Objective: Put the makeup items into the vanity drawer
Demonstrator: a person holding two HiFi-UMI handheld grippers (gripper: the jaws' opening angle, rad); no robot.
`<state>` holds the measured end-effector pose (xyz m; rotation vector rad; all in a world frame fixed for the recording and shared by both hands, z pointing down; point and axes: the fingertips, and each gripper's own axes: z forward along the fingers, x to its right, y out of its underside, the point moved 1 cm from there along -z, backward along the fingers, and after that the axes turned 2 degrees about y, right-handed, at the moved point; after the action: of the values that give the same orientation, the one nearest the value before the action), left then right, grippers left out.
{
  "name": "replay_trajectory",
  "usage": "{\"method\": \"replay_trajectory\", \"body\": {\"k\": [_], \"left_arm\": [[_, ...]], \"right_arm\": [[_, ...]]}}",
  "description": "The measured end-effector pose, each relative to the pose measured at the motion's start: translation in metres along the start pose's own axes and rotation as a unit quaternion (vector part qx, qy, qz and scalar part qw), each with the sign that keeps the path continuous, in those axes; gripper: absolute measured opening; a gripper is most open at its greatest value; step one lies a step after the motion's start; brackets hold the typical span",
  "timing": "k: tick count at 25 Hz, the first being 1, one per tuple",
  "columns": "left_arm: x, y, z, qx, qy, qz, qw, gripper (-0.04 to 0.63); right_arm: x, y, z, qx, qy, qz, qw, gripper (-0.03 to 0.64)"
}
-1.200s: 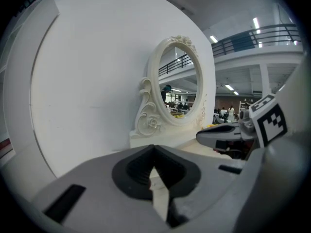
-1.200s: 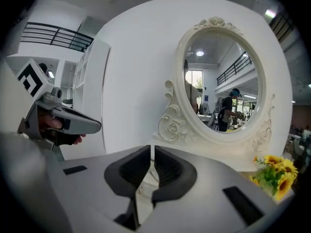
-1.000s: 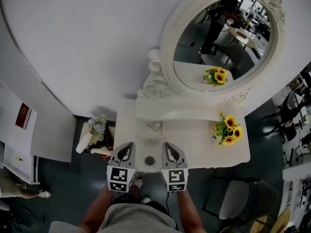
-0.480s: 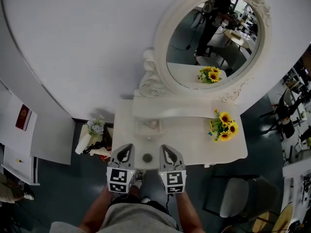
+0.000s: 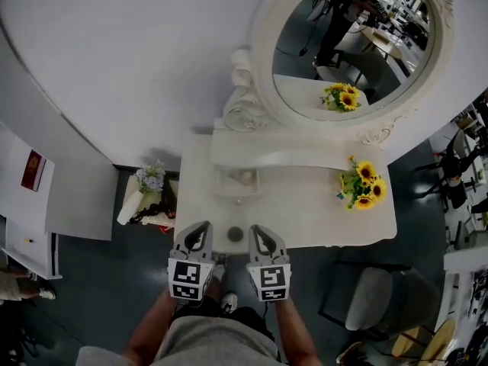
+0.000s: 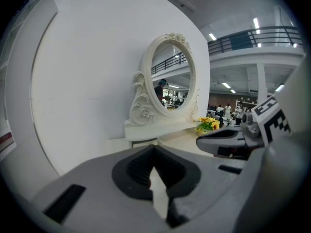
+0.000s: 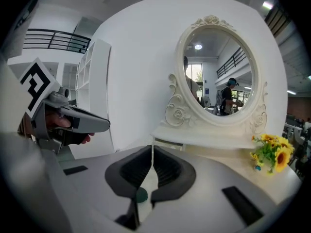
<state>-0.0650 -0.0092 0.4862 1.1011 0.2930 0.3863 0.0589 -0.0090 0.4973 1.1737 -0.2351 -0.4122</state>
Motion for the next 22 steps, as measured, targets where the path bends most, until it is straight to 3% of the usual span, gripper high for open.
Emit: {"method": "replay_trajectory", "body": {"k": [12, 20, 21, 22], "left_arm": [[-0.002, 0.062, 0.018, -0.047, 0.002, -0.017, 0.9988, 0.0], [-0.005, 0.088, 0.02, -0.068, -0.004, -0.025, 0.9974, 0.0], [-0.005, 0.091, 0.02, -0.07, -0.005, -0.026, 0.9972, 0.0], [-0.006, 0.094, 0.019, -0.073, -0.007, -0.027, 0.9969, 0.0]], "right_arm": [[-0.02, 0.075, 0.025, -0.06, -0.033, 0.022, 0.997, 0.023], [-0.032, 0.101, 0.036, -0.082, -0.06, 0.025, 0.994, 0.028], [-0.036, 0.105, 0.038, -0.09, -0.07, 0.025, 0.993, 0.04], [-0.04, 0.11, 0.04, -0.098, -0.079, 0.026, 0.992, 0.1]]}}
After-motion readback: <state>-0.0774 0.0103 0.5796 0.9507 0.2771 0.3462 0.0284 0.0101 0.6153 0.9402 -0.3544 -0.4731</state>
